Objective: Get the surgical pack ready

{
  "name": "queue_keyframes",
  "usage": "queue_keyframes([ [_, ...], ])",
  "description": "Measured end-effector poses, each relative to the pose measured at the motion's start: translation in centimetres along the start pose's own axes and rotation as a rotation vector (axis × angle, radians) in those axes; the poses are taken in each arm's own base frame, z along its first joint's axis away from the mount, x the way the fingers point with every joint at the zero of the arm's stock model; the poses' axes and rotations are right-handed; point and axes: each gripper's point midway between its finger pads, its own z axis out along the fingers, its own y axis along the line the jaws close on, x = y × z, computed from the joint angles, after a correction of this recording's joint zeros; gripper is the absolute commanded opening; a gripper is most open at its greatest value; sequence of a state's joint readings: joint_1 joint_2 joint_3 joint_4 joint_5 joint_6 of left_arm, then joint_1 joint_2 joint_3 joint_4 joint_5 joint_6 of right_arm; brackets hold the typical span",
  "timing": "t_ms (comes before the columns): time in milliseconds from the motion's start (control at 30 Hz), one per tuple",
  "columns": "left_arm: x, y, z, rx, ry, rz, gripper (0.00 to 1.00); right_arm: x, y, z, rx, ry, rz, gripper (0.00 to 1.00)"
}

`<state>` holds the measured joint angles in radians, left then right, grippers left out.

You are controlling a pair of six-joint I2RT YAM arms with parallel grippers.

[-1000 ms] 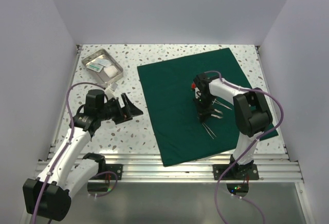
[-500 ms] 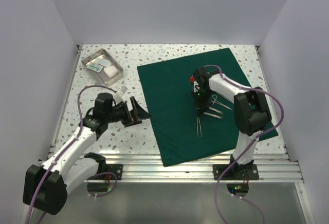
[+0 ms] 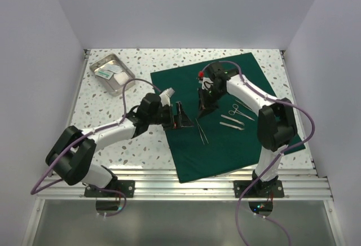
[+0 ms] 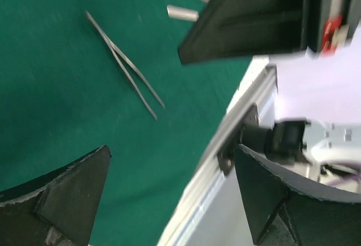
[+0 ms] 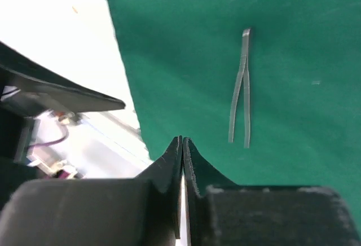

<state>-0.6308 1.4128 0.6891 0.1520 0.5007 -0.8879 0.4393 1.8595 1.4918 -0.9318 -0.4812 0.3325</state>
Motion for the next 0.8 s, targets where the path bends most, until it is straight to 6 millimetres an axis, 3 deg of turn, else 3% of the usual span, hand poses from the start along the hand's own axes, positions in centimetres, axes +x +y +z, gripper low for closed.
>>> queue_keyframes([
  [67, -1.3, -0.2, 0.7, -0.019, -0.023, 0.015, 0.91, -0.3, -0.2, -0.1, 0.034, -0.013, -0.006, 0.47],
  [233, -2.2, -0.6, -0.5, -0.057, -0.075, 0.024, 0.88, 0.1, -1.6, 0.6, 0.168, -0.013, -0.060, 0.54],
  [467, -2.4, -2.5, -5.4, -0.087, -0.162, 0.068, 0.87, 2.0, -3.5, 5.5, 0.343, 0.096, -0.126, 0.53],
  [600, -1.0, -1.3, -6.3, -0.114, -0.152, 0.053, 0.86, 2.7, -4.6, 6.7, 0.415, 0.126, -0.156, 0.45],
  [800, 1.3, 1.3, -6.2, -0.181, -0.092, 0.009, 0.87, 2.5, -5.5, 6.6, 0.464, 0.116, -0.170, 0.11],
])
